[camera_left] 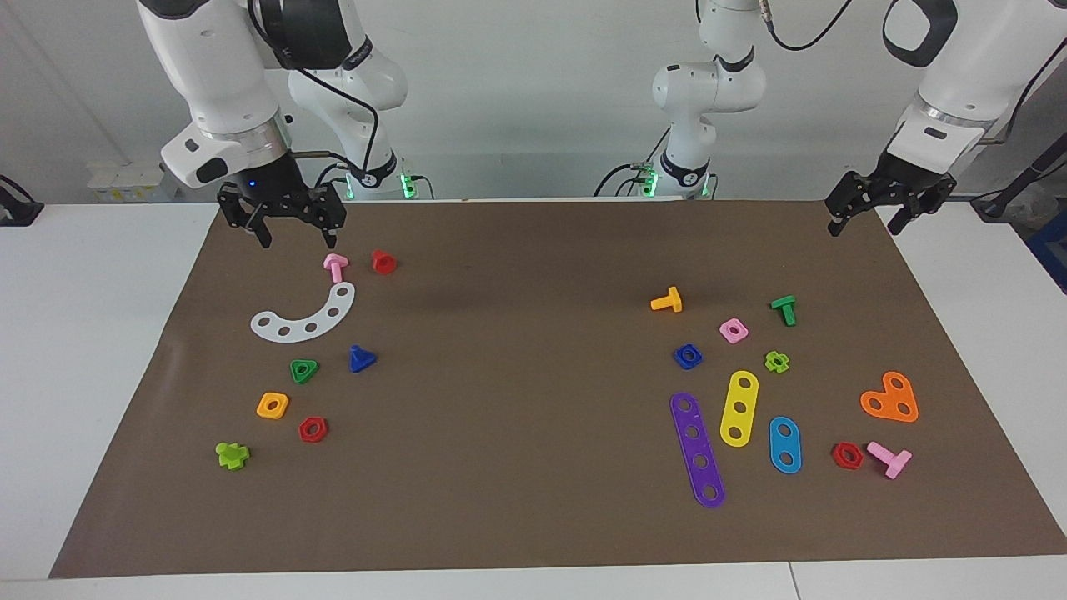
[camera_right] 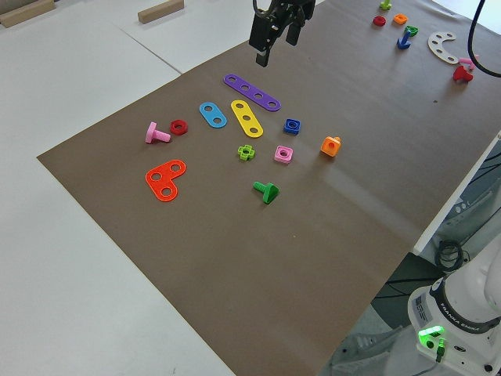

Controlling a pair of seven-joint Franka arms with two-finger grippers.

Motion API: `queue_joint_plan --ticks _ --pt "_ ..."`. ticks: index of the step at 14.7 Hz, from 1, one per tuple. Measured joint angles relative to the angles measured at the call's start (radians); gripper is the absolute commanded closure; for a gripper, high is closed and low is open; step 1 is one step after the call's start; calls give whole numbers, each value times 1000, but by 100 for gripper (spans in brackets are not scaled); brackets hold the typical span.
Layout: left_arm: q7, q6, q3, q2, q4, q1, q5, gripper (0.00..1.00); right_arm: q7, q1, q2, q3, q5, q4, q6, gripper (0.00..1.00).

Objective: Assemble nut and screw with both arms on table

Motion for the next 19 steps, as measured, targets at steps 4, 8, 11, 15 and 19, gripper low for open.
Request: queue_joint_plan --ticks 4,8,11,15,19 --pt "-55 112 -15 -31 -161 -62 0 7 0 0 -9 0 0 -99 97 2" --pt "-220 280 -20 48 -248 -167 0 8 0 -2 14 -1 0 -183 223 2" --pt "-323 423 -23 174 -270 -222 0 8 0 -4 55 -3 0 -225 298 3" --pt "-432 532 -23 327 -275 -255 0 10 0 -4 129 -3 0 -271 398 9" --pt "-509 576 -22 384 -274 -259 -1 21 0 -1 194 -2 0 -368 599 11"
